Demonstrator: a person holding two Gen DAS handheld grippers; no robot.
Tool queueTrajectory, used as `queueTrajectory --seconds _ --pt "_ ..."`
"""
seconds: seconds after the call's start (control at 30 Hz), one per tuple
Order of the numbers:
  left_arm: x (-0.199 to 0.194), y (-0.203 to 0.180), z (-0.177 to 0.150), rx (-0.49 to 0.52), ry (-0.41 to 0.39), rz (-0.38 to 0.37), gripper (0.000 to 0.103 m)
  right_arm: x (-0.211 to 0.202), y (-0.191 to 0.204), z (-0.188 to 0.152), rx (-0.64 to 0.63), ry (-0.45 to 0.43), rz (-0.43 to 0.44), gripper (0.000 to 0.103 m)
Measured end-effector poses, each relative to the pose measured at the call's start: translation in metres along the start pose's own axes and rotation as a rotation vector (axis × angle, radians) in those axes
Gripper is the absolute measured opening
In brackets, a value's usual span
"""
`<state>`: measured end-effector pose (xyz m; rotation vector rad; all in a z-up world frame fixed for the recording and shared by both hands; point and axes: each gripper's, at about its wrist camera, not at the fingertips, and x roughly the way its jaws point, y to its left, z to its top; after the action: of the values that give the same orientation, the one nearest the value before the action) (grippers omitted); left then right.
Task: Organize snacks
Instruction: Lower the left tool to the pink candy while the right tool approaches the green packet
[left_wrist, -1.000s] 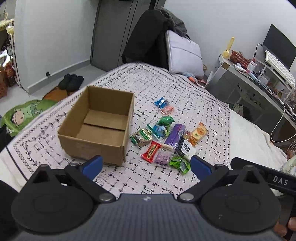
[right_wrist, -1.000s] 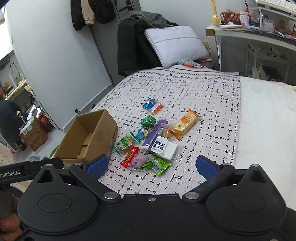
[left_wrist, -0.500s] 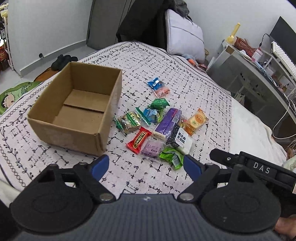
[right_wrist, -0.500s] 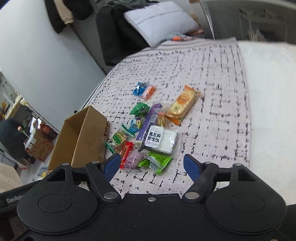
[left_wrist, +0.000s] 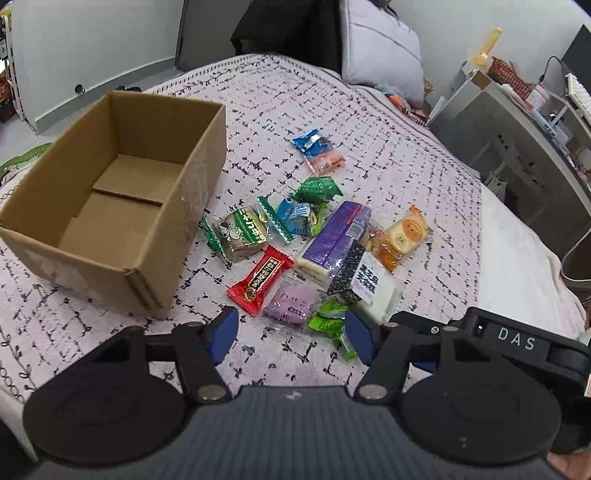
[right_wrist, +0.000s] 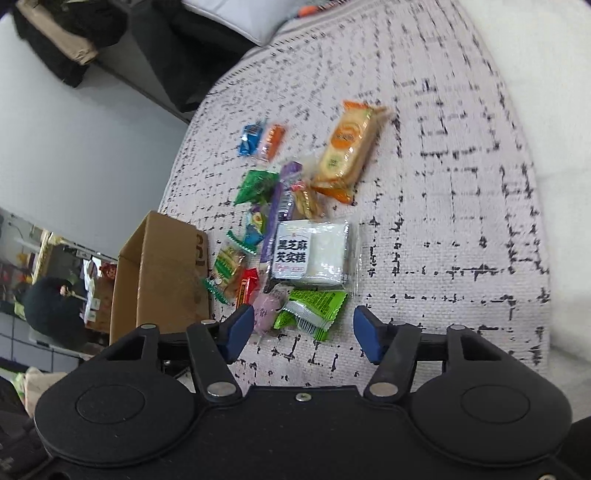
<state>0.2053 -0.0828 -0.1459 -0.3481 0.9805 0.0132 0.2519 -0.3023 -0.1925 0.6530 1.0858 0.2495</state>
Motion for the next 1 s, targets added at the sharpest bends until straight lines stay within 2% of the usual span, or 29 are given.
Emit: queueTrajectory --seconds 0.13,0.37,0.43,0.47,0.53,0.6,0.83,1.0 --pt "0.018 -0.001 0.002 -0.008 0.017 0.002 0.058 0.019 -0.004 0.005 0.034 0.044 0.000 0.058" --pt "0.047 0.002 0.004 -0.023 0.059 0.022 0.057 0.047 -0.014 0.013 0.083 0.093 -0.023 0.057" --pt "0.053 0.003 0.005 -0.027 0.065 0.021 0.057 0.050 -0.015 0.014 0.082 0.094 -0.021 0.050" --pt "0.056 0.002 0.005 -0.024 0.069 0.020 0.057 0.051 -0.016 0.014 0.080 0.096 -0.018 0.040" --pt "0.060 0.001 0.006 -0.016 0.079 0.020 0.057 0.054 -0.018 0.014 0.097 0.109 -0.004 0.029" --pt "0.065 -0.003 0.005 -0.002 0.088 0.020 0.057 0.057 -0.021 0.015 0.103 0.112 -0.032 0.002" --pt "0.082 -0.007 0.006 0.032 0.079 0.069 0.057 0.054 -0.026 0.018 0.125 0.099 -0.014 0.002" --pt "0.085 -0.005 0.007 0.031 0.049 0.072 0.057 0.049 -0.025 0.016 0.106 0.104 0.015 0.008"
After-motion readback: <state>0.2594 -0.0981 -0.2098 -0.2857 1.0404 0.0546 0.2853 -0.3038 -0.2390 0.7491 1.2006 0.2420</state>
